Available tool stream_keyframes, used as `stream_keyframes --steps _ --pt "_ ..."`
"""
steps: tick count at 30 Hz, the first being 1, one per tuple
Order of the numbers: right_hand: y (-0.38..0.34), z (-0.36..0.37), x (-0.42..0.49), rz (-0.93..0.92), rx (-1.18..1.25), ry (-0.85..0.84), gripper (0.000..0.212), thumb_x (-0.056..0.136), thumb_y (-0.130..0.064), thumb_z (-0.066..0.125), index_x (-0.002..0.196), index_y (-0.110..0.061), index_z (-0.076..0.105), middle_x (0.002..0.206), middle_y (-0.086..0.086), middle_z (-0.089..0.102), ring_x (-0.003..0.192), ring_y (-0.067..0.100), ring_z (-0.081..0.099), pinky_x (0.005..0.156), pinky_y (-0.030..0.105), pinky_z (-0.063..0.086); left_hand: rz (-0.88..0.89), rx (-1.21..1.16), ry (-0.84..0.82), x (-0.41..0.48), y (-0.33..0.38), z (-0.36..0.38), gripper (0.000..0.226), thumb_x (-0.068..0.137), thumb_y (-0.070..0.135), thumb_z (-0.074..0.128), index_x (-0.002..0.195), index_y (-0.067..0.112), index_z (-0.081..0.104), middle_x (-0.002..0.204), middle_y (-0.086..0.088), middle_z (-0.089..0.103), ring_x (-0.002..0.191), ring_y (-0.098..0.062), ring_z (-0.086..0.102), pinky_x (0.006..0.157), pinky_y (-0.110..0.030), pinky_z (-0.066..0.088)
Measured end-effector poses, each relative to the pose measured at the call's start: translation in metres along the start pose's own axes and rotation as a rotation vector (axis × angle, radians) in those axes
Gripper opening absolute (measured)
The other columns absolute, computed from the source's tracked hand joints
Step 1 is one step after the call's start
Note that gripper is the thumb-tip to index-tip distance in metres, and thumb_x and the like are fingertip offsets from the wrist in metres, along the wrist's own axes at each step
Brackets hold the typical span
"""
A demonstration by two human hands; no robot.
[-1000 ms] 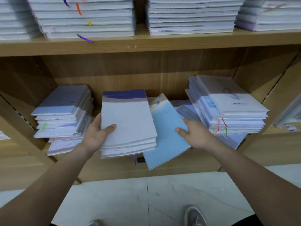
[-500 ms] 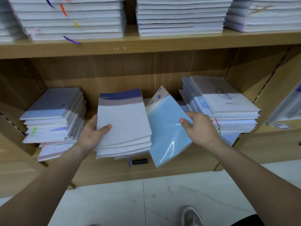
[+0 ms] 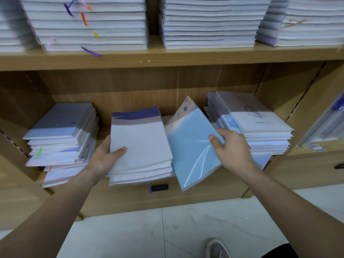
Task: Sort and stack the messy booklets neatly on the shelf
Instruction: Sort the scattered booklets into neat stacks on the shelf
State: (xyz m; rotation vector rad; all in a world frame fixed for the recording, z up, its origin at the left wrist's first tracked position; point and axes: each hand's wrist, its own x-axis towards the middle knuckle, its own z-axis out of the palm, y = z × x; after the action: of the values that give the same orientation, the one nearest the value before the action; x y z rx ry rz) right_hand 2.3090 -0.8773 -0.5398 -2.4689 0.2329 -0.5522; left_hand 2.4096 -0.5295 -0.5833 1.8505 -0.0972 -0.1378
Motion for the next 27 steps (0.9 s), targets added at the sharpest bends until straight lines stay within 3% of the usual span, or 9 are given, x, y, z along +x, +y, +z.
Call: stream_keyframes --steps 3,8,12,14,16,18,20,24,27 --pt "0.000 0.000 -0.003 -0.022 0.023 0.023 0.028 0.101 -0.032 0.052 0.119 -0.021 0.070 0.089 0.003 0.074 0.077 0.022 0.067 0.065 0.033 0.053 -0.001 0.001 -0.012 -0.001 -0.001 0.001 0.051 0.092 0.024 0.069 0.138 0.030 0.050 0.121 0.005 0.068 0.105 -0.019 0.067 0.093 -0.042 0.054" --pt "0.010 -0.013 0.009 0.054 0.129 0.225 0.027 0.102 -0.031 0.052 0.117 -0.018 0.070 0.091 -0.001 0.072 0.079 0.018 0.064 0.065 0.029 0.046 0.005 0.016 -0.051 -0.009 0.009 0.005 0.048 0.093 0.021 0.067 0.136 0.031 0.050 0.116 0.006 0.067 0.098 -0.014 0.067 0.071 -0.021 0.052" --pt "0.008 -0.012 0.015 0.102 0.341 0.243 0.025 0.102 -0.033 0.053 0.113 -0.019 0.071 0.095 -0.004 0.074 0.085 0.015 0.069 0.068 0.032 0.055 -0.019 -0.023 -0.059 -0.012 0.014 0.024 0.039 0.095 0.024 0.065 0.131 0.034 0.052 0.113 0.009 0.068 0.098 -0.013 0.067 0.074 -0.021 0.052" --pt "-0.003 0.002 0.016 0.097 0.383 0.240 0.023 0.102 -0.030 0.054 0.111 -0.018 0.072 0.093 -0.004 0.073 0.084 0.015 0.069 0.069 0.030 0.052 -0.088 -0.065 -0.028 -0.013 0.018 0.031 0.037 0.096 0.045 0.059 0.132 0.036 0.053 0.119 0.008 0.067 0.104 -0.015 0.066 0.088 -0.028 0.052" --pt "-0.018 0.024 0.013 0.121 0.436 0.212 0.020 0.101 -0.027 0.056 0.104 -0.017 0.073 0.089 -0.002 0.074 0.081 0.014 0.068 0.068 0.027 0.048 -0.159 -0.088 -0.016 -0.007 0.009 0.029 0.069 0.081 0.079 0.053 0.137 0.040 0.052 0.135 0.010 0.061 0.120 -0.016 0.060 0.108 -0.041 0.044" --pt "-0.028 0.054 0.005 0.181 0.444 0.107 0.020 0.100 -0.027 0.058 0.101 -0.015 0.073 0.091 0.001 0.075 0.081 0.014 0.067 0.063 0.024 0.045 -0.188 -0.093 -0.021 0.015 -0.024 0.023 0.087 0.065 0.096 0.047 0.138 0.049 0.047 0.144 0.013 0.053 0.133 -0.017 0.051 0.115 -0.049 0.034" --pt "-0.034 0.075 -0.003 0.247 0.363 -0.037 0.025 0.100 -0.033 0.057 0.100 -0.012 0.071 0.095 0.006 0.075 0.083 0.019 0.068 0.062 0.024 0.048 -0.204 -0.060 -0.035 0.012 -0.020 0.022 0.084 0.067 0.094 0.049 0.138 0.048 0.047 0.142 0.014 0.056 0.132 -0.017 0.052 0.114 -0.050 0.036" --pt "-0.038 0.083 -0.006 0.195 0.037 -0.192 0.036 0.097 -0.047 0.050 0.110 -0.017 0.065 0.108 0.009 0.073 0.102 0.033 0.065 0.080 0.038 0.053 -0.150 -0.070 -0.075 -0.007 0.010 0.034 0.048 0.089 0.051 0.066 0.130 0.030 0.054 0.117 0.004 0.071 0.102 -0.020 0.071 0.095 -0.046 0.055" --pt "-0.035 0.087 -0.007 0.179 0.000 -0.293 0.046 0.094 -0.056 0.044 0.120 -0.021 0.060 0.115 0.005 0.070 0.105 0.030 0.064 0.088 0.043 0.054 -0.164 -0.125 -0.081 -0.005 0.010 0.034 0.051 0.087 0.047 0.069 0.132 0.027 0.054 0.119 0.001 0.071 0.101 -0.022 0.071 0.095 -0.045 0.055"
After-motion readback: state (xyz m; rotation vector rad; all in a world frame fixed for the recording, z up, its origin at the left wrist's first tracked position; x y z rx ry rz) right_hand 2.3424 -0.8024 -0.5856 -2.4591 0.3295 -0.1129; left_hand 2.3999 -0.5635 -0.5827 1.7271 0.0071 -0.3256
